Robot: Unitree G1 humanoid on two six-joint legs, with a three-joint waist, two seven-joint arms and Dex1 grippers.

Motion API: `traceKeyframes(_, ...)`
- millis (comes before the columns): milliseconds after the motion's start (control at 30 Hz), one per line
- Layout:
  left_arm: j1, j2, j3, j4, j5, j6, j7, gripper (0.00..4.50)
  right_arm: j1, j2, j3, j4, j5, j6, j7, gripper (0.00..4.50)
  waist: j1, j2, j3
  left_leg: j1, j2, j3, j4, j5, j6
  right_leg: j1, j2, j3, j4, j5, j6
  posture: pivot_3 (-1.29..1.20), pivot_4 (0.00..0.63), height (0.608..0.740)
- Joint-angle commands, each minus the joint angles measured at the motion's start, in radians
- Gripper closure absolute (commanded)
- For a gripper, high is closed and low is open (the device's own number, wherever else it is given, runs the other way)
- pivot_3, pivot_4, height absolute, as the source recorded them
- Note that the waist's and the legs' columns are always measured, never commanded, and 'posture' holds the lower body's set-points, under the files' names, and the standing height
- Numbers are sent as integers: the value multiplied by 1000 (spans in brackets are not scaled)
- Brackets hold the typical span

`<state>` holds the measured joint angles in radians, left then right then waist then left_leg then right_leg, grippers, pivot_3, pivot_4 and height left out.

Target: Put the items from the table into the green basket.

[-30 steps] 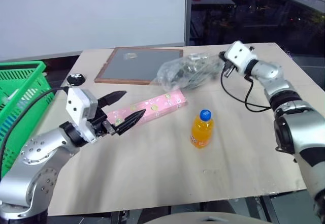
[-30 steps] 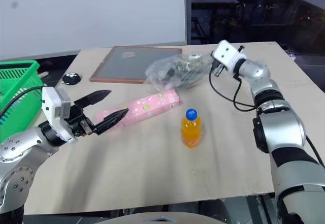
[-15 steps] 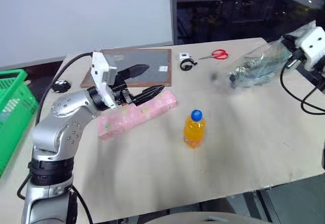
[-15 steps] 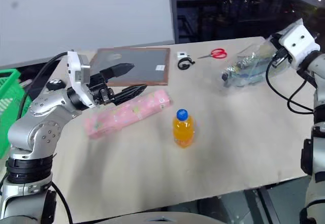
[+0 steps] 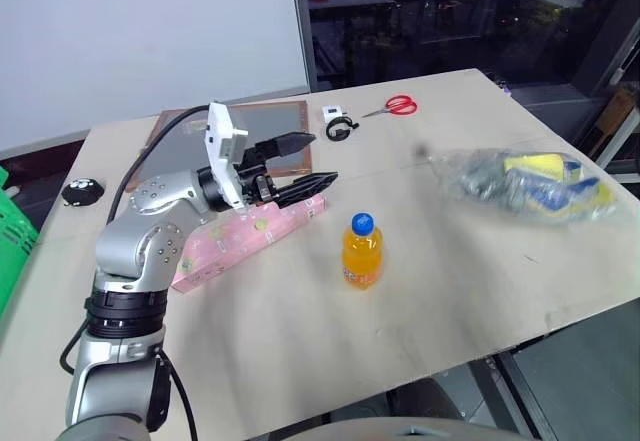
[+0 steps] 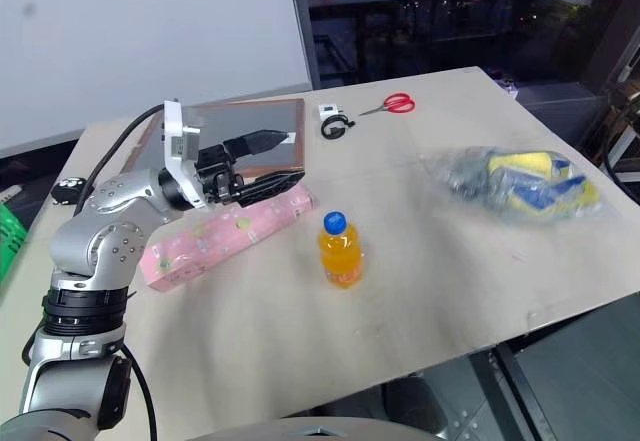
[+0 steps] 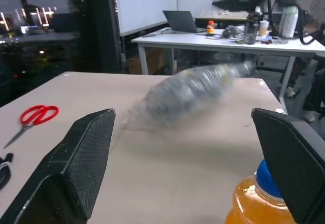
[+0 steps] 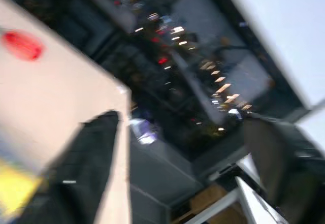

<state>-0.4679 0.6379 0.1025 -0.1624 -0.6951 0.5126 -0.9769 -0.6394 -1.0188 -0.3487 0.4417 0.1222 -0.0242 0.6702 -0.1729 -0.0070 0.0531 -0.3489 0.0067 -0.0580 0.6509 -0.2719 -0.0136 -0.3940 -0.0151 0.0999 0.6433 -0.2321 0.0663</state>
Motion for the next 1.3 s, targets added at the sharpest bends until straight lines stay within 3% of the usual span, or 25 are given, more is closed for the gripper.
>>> traceKeyframes(33,34,22,11,-45,14,-12,-14,0,12,47,-57,-150,230,158,138,50,-8,0,0,0,0,0,0,0,0,0,0,0,0,0,0,-123,0,740)
traceKeyframes(300,237,136,103,-150,-12,-1,-88,0,343,194,-43,-546,618,454,397,50,3,-1,0,0,3,-3,0,-1,2,1,2,-2,0,0,1,-94,0,740)
traceKeyframes(500,381,186,125,-201,7,-32,-143,0,582,201,14,-672,627,487,495,50,37,-2,-1,-3,1,-3,0,-2,2,-2,1,-3,-1,-1,1,-71,0,740)
traceKeyframes(867,410,-33,-93,-164,119,-148,-86,0,744,241,77,-731,580,427,533,50,80,-3,-1,0,1,-1,3,-1,2,2,1,-1,0,-2,-2,-83,0,740)
traceKeyframes(1300,235,-221,-271,157,311,-352,-101,0,778,264,53,-843,651,444,502,50,75,-4,-2,0,0,-1,3,-1,2,2,2,0,0,-2,0,-122,0,740)
